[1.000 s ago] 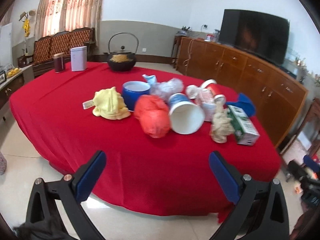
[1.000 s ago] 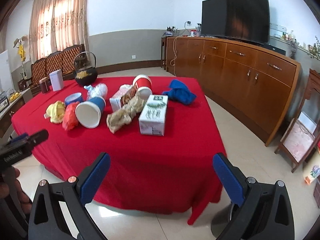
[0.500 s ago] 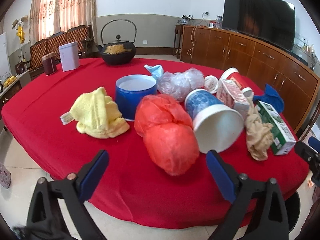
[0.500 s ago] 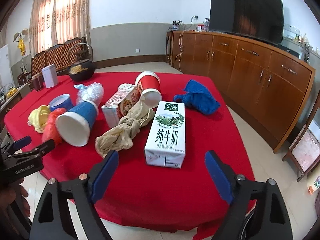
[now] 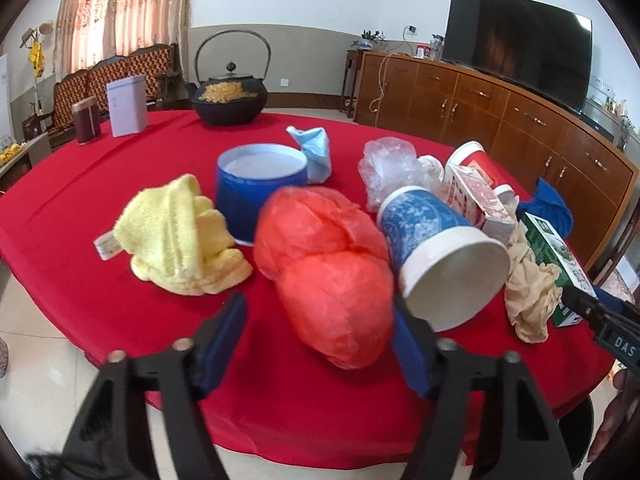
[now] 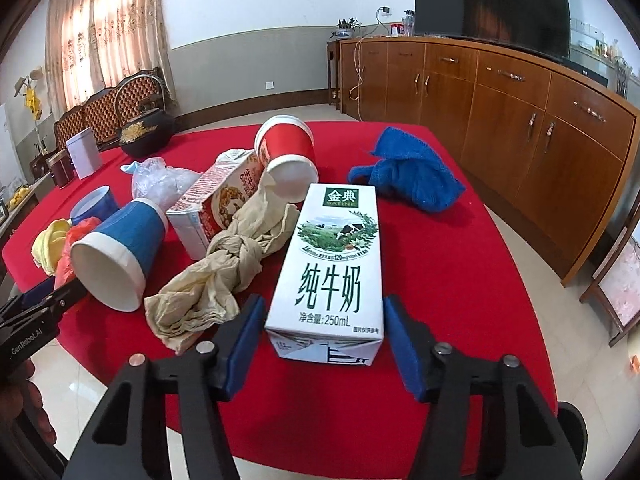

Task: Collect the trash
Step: 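Grasp the white milk carton with right tool while left tool grasps red bag, then carry carton and red bag to the black bucket and release both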

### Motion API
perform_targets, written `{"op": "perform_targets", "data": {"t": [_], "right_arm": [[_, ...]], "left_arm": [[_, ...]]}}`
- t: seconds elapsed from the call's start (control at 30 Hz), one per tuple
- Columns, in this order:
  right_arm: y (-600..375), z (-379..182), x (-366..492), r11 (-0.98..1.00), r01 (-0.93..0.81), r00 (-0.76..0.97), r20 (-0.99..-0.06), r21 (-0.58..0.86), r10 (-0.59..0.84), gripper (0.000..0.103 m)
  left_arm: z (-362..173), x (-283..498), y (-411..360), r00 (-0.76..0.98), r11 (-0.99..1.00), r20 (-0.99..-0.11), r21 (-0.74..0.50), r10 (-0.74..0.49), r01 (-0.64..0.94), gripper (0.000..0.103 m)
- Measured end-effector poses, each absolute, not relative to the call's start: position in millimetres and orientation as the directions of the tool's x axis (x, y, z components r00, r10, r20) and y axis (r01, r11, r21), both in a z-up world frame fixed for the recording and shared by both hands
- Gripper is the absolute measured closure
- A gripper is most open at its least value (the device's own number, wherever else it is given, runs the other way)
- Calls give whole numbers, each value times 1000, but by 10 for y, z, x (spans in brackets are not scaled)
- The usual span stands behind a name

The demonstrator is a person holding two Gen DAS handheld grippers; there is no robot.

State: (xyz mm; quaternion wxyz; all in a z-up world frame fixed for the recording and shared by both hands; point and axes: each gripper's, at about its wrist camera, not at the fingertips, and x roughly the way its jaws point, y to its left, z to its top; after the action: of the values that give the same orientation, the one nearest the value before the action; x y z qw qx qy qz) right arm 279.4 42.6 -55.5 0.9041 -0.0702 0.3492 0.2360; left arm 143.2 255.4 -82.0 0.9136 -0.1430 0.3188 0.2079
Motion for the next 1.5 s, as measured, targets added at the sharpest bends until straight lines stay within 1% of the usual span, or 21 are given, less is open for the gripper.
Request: {"op": "perform_targets", "data": {"t": [0.03,0.1,0.13,0.33,0.8,0.97,1.13,1.33,1.5], "right_arm": [[420,-559,2799,878,-477,643,-664,42,381,42],[423,-567,2812,877,-479,643,-664,42,382,43],[417,-565,2809,876,-480,642,-664,42,384,44],[347,-484,2701,877,-479,674,-627,33,392,46],[128,-230,2452,880,-474,730,-550,21,406,47],[8,-89,2295,882,-470,748,-521,22,412,47],[-275,76,2119,898,-440,778,-490,20,393,47],[-790,225,1859,934,-357,827,-460,17,325,47],[-1195,255,1696,958,-287,852,-454,15,262,47]], "left_arm": [[-831,1438,2547,713,877,-645,-135,275,-461,61],[-833,1441,2533,715,882,-646,-135,267,-451,71],[-825,1429,2524,719,884,-642,-136,266,-448,74],[-677,1329,2462,751,889,-598,-135,279,-437,86],[-511,1120,2387,768,884,-562,-131,307,-450,87],[-390,1033,2253,786,898,-543,-121,296,-422,88],[-300,1012,1967,813,926,-530,-125,241,-356,88],[-191,1046,1461,850,958,-504,-137,152,-252,88],[-140,1063,1060,868,978,-490,-129,80,-163,88]]}}
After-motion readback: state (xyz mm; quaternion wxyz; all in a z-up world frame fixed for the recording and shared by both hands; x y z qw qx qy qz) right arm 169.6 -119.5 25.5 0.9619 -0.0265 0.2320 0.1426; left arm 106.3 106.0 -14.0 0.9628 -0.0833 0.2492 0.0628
